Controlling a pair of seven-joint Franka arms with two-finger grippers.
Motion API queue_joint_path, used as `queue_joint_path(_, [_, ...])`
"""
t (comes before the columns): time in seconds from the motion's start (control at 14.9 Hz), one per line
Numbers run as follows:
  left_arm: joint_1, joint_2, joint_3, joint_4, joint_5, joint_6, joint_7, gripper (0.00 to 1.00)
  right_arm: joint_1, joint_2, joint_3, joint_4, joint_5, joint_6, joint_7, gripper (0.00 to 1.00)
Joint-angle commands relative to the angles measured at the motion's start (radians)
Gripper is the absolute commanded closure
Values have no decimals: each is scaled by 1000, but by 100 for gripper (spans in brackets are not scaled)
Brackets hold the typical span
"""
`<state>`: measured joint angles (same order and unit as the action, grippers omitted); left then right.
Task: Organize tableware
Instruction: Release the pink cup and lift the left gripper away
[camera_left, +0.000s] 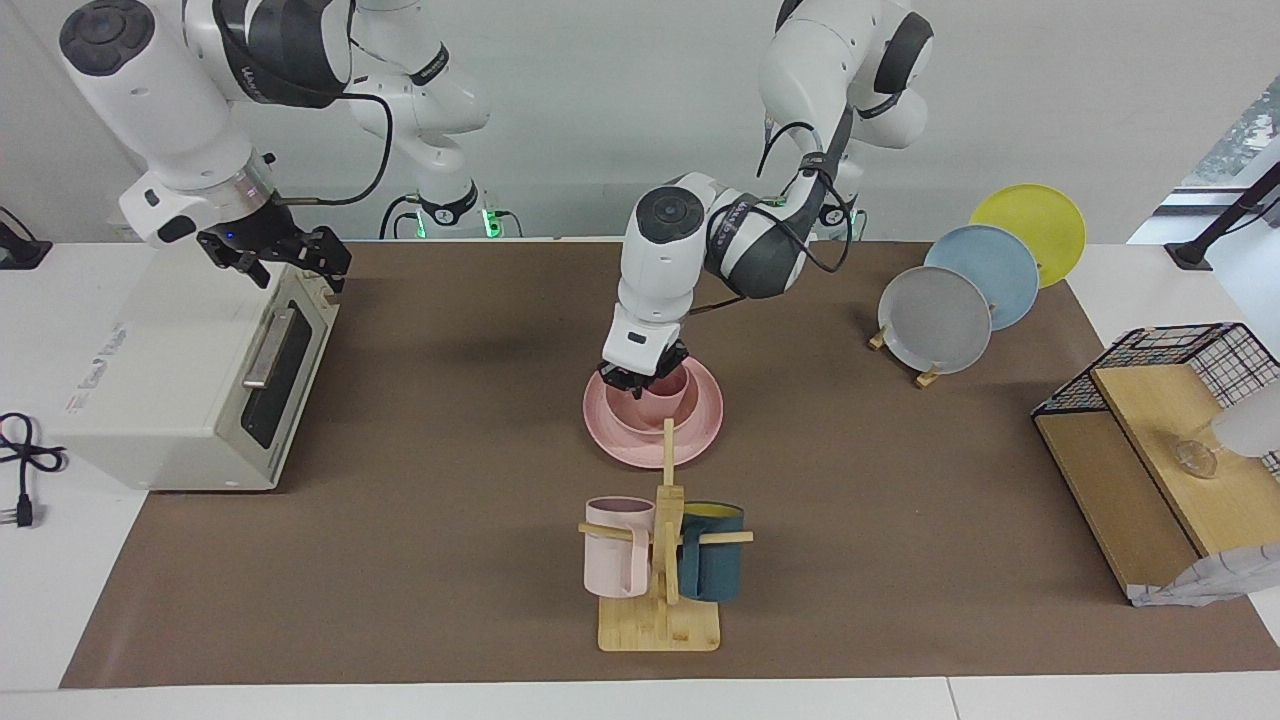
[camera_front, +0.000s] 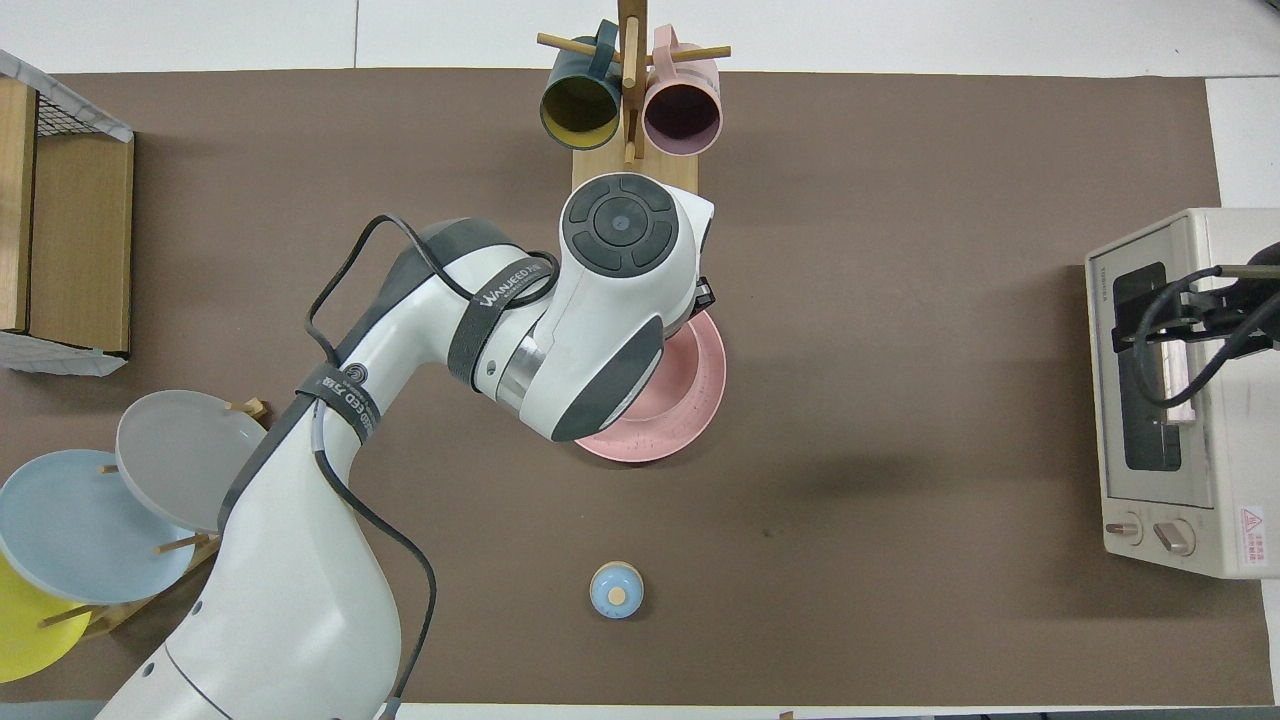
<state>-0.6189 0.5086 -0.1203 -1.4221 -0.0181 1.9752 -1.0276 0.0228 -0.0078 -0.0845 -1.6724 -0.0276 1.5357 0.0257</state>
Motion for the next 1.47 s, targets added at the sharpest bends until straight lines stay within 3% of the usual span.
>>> queue_joint_path(0.0, [-13, -15, 11, -37, 24, 30, -17, 100, -7, -9, 2, -3, 6, -11, -24, 0])
queue_joint_path(0.13, [-13, -15, 11, -37, 29, 36, -17, 100, -7, -9, 2, -3, 6, -11, -23, 0])
queue_joint_path(0.2, [-13, -15, 11, -37, 29, 34, -17, 78, -7, -9, 2, -3, 6, -11, -24, 0])
queue_joint_path(0.27, [-13, -15, 11, -34, 30, 28, -17, 29, -7, -9, 2, -3, 5, -11, -23, 0])
queue_joint_path(0.34, [-13, -15, 13, -31, 30, 21, -17, 0, -7, -9, 2, -3, 6, -11, -23, 0])
queue_joint_path(0.6, [5, -53, 14, -11, 44, -54, -6, 0, -7, -9, 3, -3, 6, -11, -24, 0])
queue_joint_path(0.94, [125, -221, 16, -8, 36, -209, 84, 0, -7, -9, 3, -3, 6, -11, -23, 0])
queue_joint_path(1.21, [334, -337, 16, -21, 32, -363, 419, 0, -7, -9, 3, -3, 5, -11, -23, 0])
queue_joint_path(1.41, [467, -381, 16, -32, 30, -438, 663, 0, -7, -9, 3, -3, 6, -11, -23, 0])
